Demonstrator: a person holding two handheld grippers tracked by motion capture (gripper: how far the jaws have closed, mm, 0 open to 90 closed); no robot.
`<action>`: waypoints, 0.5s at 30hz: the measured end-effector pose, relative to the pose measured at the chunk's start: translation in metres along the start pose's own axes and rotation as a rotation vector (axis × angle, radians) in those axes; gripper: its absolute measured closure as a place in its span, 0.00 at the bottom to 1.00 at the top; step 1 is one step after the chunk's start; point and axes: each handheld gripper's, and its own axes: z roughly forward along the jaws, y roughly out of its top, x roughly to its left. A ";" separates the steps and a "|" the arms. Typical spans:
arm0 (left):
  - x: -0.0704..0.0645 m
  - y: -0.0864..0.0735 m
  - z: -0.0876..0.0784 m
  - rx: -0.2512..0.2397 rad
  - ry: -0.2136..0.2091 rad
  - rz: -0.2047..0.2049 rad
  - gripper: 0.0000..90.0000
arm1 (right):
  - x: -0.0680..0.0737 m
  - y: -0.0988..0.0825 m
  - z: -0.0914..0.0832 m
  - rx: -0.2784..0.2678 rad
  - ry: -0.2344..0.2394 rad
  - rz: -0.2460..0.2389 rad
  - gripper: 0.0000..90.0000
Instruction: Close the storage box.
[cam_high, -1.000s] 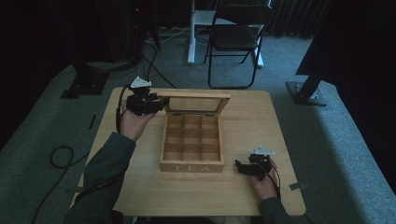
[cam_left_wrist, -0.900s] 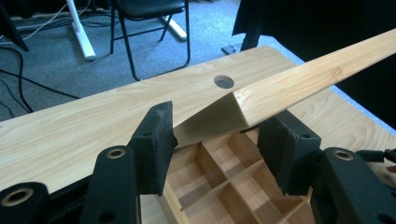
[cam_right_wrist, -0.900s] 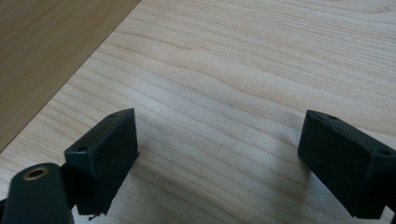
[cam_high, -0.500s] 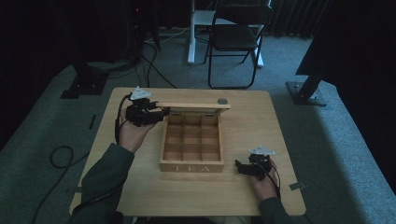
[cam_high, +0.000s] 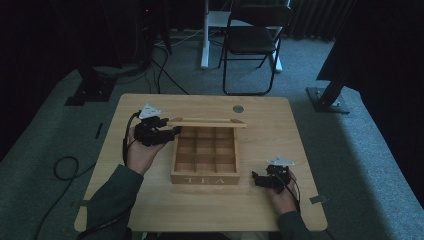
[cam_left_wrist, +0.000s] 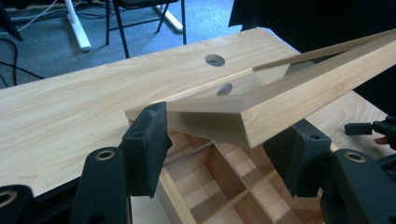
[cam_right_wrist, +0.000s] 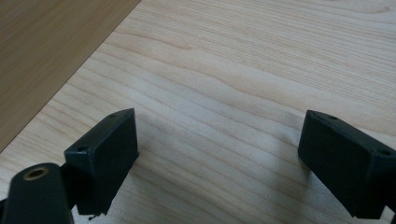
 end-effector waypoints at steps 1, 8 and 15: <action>-0.001 -0.001 0.000 0.000 0.001 0.000 0.45 | 0.000 0.000 0.000 -0.001 0.000 0.000 0.13; -0.006 -0.011 -0.002 0.003 0.018 0.002 0.45 | 0.000 0.000 0.000 -0.002 -0.001 0.000 0.13; -0.009 -0.020 -0.002 0.005 0.017 -0.003 0.45 | 0.000 0.000 0.000 -0.001 -0.001 0.000 0.13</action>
